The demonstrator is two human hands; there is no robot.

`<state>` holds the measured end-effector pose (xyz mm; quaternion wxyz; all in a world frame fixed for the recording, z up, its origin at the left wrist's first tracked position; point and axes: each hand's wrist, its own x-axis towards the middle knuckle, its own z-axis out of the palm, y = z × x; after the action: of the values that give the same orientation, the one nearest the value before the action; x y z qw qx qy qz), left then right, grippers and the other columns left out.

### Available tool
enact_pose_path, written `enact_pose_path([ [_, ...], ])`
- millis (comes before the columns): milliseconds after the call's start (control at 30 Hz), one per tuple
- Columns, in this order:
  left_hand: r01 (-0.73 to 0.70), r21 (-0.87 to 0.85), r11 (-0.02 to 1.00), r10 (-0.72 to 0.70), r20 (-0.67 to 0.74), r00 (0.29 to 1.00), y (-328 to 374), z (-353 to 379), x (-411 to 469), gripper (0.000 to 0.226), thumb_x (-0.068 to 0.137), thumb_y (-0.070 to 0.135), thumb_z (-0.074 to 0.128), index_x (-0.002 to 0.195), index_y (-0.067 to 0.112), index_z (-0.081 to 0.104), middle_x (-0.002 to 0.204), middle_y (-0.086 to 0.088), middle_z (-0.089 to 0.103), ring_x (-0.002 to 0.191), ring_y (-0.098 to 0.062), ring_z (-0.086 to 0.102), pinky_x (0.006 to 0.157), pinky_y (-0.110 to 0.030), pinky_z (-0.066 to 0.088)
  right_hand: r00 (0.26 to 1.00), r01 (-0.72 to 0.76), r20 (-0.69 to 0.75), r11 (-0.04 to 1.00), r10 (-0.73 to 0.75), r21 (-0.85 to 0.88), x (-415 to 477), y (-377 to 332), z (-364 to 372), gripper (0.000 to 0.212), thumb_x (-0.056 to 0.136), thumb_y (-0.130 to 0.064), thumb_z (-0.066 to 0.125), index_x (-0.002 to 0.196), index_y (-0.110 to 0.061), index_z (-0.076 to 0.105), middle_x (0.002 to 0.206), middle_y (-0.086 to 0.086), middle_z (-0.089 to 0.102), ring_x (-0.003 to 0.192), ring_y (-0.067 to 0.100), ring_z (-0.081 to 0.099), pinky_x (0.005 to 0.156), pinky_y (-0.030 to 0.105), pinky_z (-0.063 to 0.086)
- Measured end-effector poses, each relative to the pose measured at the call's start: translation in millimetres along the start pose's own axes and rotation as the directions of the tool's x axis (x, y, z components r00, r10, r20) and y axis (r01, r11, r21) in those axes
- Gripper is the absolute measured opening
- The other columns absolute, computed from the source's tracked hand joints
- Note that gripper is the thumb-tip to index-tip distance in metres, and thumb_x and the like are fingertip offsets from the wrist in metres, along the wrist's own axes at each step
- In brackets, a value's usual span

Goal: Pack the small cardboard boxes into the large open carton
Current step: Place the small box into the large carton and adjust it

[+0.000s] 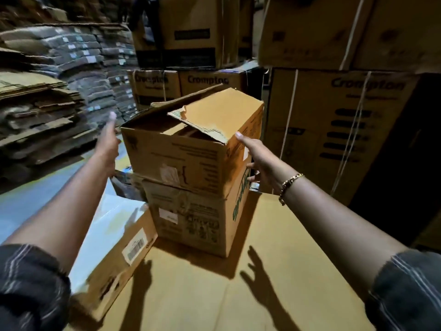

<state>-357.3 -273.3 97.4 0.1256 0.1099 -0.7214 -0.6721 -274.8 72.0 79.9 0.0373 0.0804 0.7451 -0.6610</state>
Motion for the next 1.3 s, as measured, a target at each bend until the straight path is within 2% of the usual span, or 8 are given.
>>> enact_pose_path([
  [267, 0.028, 0.004, 1.000, -0.028, 0.119, 0.993, -0.6, 5.5, 27.4, 0.071, 0.088, 0.078, 0.046, 0.131, 0.023, 0.060, 0.117, -0.001, 0.065, 0.110, -0.024, 0.061, 0.087, -0.037, 0.046, 0.992, -0.124, -0.002, 0.992, 0.124, -0.026, 21.5, -16.3, 27.1, 0.136, 0.046, -0.096, 0.057, 0.161, -0.032, 0.023, 0.167, 0.009, 0.023, 0.144, 0.047, 0.034, 0.092, 0.071, 0.048],
  [367, 0.023, 0.143, 0.989, -0.057, 0.237, 0.970, 5.3, 10.0, 22.6, 0.058, 0.087, 0.075, 0.053, 0.110, 0.023, 0.063, 0.098, -0.001, 0.064, 0.089, -0.021, 0.059, 0.072, -0.034, 0.044, 0.982, -0.183, -0.045, 0.983, 0.182, -0.019, 16.7, -23.7, 5.3, 0.079, 0.065, -0.082, 0.064, 0.121, -0.027, 0.061, 0.120, 0.013, 0.064, 0.118, 0.042, 0.059, 0.098, 0.064, 0.045],
  [467, 0.099, 0.226, 0.969, -0.170, 0.320, 0.932, 7.4, 13.5, 17.9, 0.044, 0.090, 0.065, 0.057, 0.092, 0.022, 0.062, 0.089, -0.004, 0.066, 0.102, -0.028, 0.060, 0.085, -0.041, 0.047, 0.965, -0.258, -0.060, 0.966, 0.257, -0.004, 16.6, -26.4, -26.4, 0.056, 0.075, -0.063, 0.071, 0.098, -0.014, 0.059, 0.075, 0.006, 0.069, 0.089, 0.034, 0.067, 0.099, 0.061, 0.045],
  [767, 0.197, 0.163, 0.967, -0.247, 0.398, 0.883, -1.9, 9.1, -13.3, 0.077, 0.076, 0.068, 0.070, 0.135, 0.021, 0.053, 0.122, -0.019, 0.069, 0.116, -0.042, 0.060, 0.102, -0.077, 0.034, 0.960, -0.279, -0.058, 0.949, 0.274, -0.147, -12.4, -29.3, -19.8, 0.074, 0.074, -0.072, 0.072, 0.119, -0.014, 0.062, 0.105, 0.020, 0.076, 0.099, 0.044, 0.069, 0.089, 0.072, 0.051],
  [933, 0.137, 0.022, 0.990, -0.132, 0.452, 0.882, -18.0, 0.9, -45.1, 0.041, 0.082, 0.050, 0.074, 0.110, 0.022, 0.064, 0.093, -0.008, 0.071, 0.096, -0.030, 0.064, 0.089, -0.054, 0.052, 0.991, -0.130, 0.000, 0.978, 0.132, -0.160, -39.1, -27.5, -35.8, 0.054, 0.087, -0.055, 0.070, 0.126, -0.019, 0.059, 0.117, 0.019, 0.072, 0.107, 0.038, 0.068, 0.089, 0.067, 0.053],
  [1067, 0.123, -0.112, 0.986, -0.067, 0.410, 0.910, -25.4, 19.4, -87.1, 0.013, 0.088, 0.033, 0.065, 0.092, 0.022, 0.059, 0.082, -0.005, 0.064, 0.068, -0.023, 0.060, 0.053, -0.030, 0.047, 0.993, 0.119, 0.022, 0.988, -0.117, -0.100, -69.2, -21.8, -57.1, 0.064, 0.076, -0.025, 0.080, 0.132, -0.020, 0.049, 0.125, 0.004, 0.063, 0.101, 0.013, 0.062, 0.077, 0.031, 0.053],
  [1200, 0.053, -0.174, 0.983, 0.011, 0.347, 0.938, -29.7, 53.3, -139.1, 0.071, 0.064, 0.080, 0.069, 0.113, 0.030, 0.061, 0.121, -0.002, 0.065, 0.112, -0.028, 0.061, 0.099, -0.058, 0.049, 0.978, 0.186, -0.092, 0.982, -0.188, -0.025, -99.6, 4.5, -90.8, 0.059, 0.085, -0.018, 0.079, 0.136, -0.020, 0.051, 0.133, 0.005, 0.065, 0.104, 0.009, 0.068, 0.081, 0.020, 0.056],
  [1300, -0.005, -0.127, 0.992, 0.050, 0.356, 0.933, -31.2, 81.6, -186.8, 0.090, 0.057, 0.076, 0.075, 0.128, 0.028, 0.046, 0.123, -0.001, 0.064, 0.111, -0.027, 0.063, 0.099, -0.057, 0.050, 0.957, 0.216, -0.196, 0.976, -0.216, -0.022, -143.0, 32.8, -120.9, 0.055, 0.090, -0.028, 0.076, 0.138, -0.027, 0.050, 0.122, -0.008, 0.068, 0.090, -0.007, 0.071, 0.068, 0.009, 0.053],
])
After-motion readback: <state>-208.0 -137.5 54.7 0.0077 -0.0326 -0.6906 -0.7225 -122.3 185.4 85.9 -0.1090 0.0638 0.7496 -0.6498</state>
